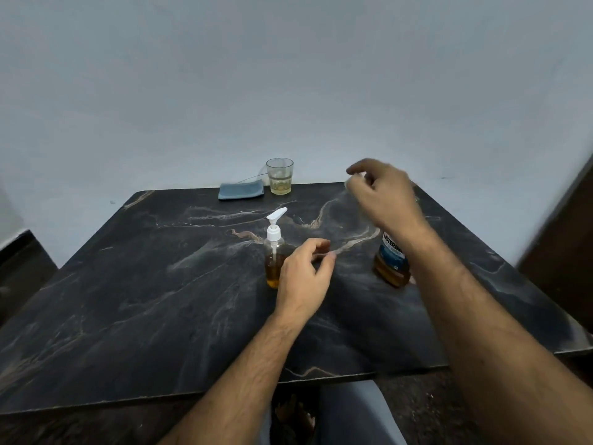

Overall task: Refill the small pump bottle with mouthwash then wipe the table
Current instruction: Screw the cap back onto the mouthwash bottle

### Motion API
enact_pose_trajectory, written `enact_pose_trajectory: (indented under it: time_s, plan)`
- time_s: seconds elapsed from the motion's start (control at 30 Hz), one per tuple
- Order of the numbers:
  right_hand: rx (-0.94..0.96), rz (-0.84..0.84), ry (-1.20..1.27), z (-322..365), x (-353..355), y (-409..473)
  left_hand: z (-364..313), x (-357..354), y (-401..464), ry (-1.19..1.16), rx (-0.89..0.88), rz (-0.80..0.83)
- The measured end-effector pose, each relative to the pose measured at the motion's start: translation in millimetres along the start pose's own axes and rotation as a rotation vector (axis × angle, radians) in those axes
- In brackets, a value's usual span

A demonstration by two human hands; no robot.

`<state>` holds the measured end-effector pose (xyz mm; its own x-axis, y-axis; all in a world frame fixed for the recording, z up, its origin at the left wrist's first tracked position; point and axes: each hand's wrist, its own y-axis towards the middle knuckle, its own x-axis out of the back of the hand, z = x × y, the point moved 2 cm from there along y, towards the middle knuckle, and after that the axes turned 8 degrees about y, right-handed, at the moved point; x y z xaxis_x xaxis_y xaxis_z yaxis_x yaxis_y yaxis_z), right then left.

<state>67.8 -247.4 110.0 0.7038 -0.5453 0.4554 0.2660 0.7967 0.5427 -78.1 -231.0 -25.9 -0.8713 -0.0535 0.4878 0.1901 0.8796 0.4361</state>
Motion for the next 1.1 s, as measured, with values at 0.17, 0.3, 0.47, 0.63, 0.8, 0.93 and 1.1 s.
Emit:
enact_pose_trajectory:
  time_s: [0.17, 0.3, 0.47, 0.63, 0.8, 0.93, 1.1]
  plan:
    - [-0.008, -0.112, 0.044, 8.0, 53.4, 11.2, -16.4, -22.1, 18.7, -0.067, 0.039, 0.110]
    - [-0.090, -0.192, 0.025, -20.4, 75.0, 14.5, -38.6, -48.2, 37.8, -0.165, 0.074, 0.342]
    - [-0.200, -0.189, 0.212, -50.2, 81.1, 7.3, -67.6, -76.8, 42.9, -0.233, 0.092, 0.532]
    - [-0.217, -0.152, 0.336, -57.2, 80.2, 3.3, -70.1, -88.6, 42.2, -0.200, 0.109, 0.444]
    - [-0.197, -0.085, 0.421, -57.4, 77.7, -1.5, -63.0, -79.8, 38.8, -0.111, 0.086, 0.332]
    - [-0.180, -0.048, 0.497, -53.8, 66.6, -3.8, -57.0, -73.7, 40.0, -0.106, 0.090, 0.341]
    - [-0.121, 0.034, 0.463, -50.2, 55.5, -6.9, -51.8, -69.3, 44.3, -0.162, 0.079, 0.447]
